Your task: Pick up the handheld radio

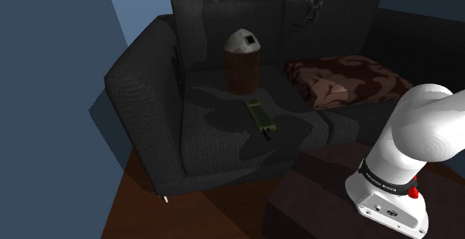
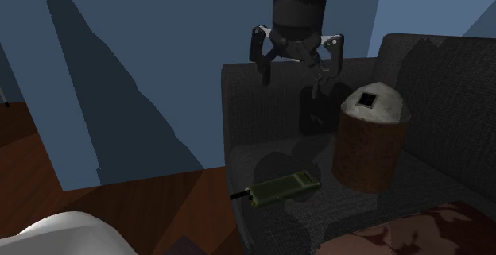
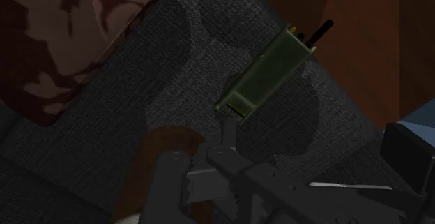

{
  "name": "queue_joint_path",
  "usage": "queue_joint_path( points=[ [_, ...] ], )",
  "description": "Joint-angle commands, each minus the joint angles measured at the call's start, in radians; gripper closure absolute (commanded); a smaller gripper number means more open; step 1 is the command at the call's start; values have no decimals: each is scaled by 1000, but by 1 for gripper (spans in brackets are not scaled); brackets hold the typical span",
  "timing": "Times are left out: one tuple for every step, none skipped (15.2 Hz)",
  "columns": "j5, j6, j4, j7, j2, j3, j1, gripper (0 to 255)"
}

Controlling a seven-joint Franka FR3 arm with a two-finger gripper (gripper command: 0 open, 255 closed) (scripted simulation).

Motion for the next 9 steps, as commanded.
queue_joint_path(
  points=[
    [0,0,0,0,0,0,0,0],
    [5,29,-31,33,1,15,-7,0],
    [10,59,-60,66,4,30,-14,0],
    [15,89,-89,99,9,46,-21,0],
    [21,119,-115,133,15,62,-28,0],
    [27,150,-141,166,23,77,-34,0],
    [33,180,-165,199,33,93,-40,0],
    [39,211,-188,232,44,109,-46,0],
    [45,243,-210,266,58,125,-51,0]
  ],
)
